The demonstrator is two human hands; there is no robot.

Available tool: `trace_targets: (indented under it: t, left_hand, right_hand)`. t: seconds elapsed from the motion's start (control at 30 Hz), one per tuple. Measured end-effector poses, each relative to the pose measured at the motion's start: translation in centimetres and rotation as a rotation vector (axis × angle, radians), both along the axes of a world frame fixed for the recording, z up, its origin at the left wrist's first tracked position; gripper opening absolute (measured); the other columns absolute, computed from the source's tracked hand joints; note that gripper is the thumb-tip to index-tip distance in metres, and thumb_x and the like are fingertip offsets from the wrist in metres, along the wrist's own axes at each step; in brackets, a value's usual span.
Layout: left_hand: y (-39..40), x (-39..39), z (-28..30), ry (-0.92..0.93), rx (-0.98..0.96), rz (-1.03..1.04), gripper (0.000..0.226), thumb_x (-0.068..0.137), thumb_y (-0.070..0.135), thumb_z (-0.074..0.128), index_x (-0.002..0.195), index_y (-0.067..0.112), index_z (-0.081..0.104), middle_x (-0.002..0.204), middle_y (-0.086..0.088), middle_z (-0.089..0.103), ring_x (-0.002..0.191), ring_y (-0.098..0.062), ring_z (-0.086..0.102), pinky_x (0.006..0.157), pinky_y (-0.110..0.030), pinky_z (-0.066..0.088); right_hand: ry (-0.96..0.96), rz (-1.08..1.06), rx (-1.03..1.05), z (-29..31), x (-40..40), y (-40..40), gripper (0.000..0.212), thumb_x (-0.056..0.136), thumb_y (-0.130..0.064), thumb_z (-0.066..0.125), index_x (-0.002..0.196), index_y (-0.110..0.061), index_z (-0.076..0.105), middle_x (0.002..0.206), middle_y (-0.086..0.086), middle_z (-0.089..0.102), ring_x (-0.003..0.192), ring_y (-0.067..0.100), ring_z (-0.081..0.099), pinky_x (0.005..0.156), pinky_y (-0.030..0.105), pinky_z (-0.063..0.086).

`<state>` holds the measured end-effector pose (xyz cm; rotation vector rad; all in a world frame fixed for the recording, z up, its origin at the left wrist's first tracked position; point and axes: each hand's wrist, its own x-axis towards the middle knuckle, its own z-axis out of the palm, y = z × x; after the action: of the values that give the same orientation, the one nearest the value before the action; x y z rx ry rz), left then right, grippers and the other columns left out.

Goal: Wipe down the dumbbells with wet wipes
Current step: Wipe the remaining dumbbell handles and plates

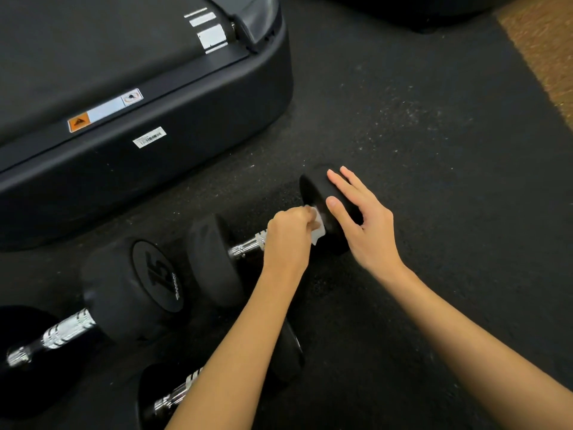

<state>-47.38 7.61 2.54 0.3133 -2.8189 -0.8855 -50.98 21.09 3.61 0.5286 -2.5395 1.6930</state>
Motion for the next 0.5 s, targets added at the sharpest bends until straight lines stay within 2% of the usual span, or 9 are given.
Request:
trace_targets:
  t: [0.17,0.27,0.33,0.4,0.5]
  left_hand:
    - [-0.5,0.4,1.4,-0.034,-0.003,0.072,0.023,0.093,0.02,0.065,0.115,0.015,0.073,0.107,-0.008,0.073,0.1,-0.024,0.067,0.091,-0.029,0.05]
    - [-0.9,0.9,2.6,-0.113,-0.058,0.137,0.026,0.095,0.027,0.063,0.116,0.014,0.072,0.11,-0.01,0.07,0.103,-0.028,0.064,0.088,-0.033,0.049]
    - [0.2,0.0,3.2,-0.221,-0.168,0.155,0.023,0.097,0.024,0.059,0.112,0.008,0.066,0.109,-0.013,0.065,0.102,-0.033,0.062,0.086,-0.04,0.05]
    - [1.9,-0.7,3.9,-0.314,-0.311,0.116,0.018,0.097,0.016,0.056,0.113,0.008,0.058,0.113,-0.014,0.06,0.104,-0.032,0.061,0.085,-0.039,0.049]
    - [2.4,-0.8,3.6,-0.288,-0.376,0.038,0.02,0.098,0.009,0.051,0.118,0.007,0.055,0.118,-0.012,0.061,0.108,-0.029,0.06,0.086,-0.036,0.046]
  right_hand:
    - [-0.003,0.017,0.017,0.3,-0.3,0.0,0.043,0.096,-0.037,0.054,0.139,-0.034,0.049,0.152,-0.012,0.037,0.137,-0.005,0.029,0.086,-0.004,0.032]
    - [-0.004,0.016,0.018,0.2,-0.2,0.1,0.043,0.096,-0.037,0.054,0.139,-0.035,0.049,0.152,-0.013,0.036,0.137,-0.005,0.028,0.083,-0.004,0.034]
    - [-0.003,0.009,0.023,0.2,-0.2,0.1,0.043,0.096,-0.036,0.053,0.139,-0.035,0.049,0.152,-0.013,0.036,0.136,-0.006,0.029,0.082,-0.002,0.036]
    - [0.003,0.008,0.023,0.2,-0.2,0.0,0.043,0.097,-0.035,0.053,0.14,-0.034,0.048,0.153,-0.011,0.036,0.136,-0.005,0.029,0.081,-0.004,0.035]
    - [0.009,0.02,0.034,0.2,-0.5,0.0,0.043,0.097,-0.035,0.053,0.14,-0.034,0.048,0.153,-0.011,0.036,0.135,-0.006,0.028,0.082,-0.005,0.033]
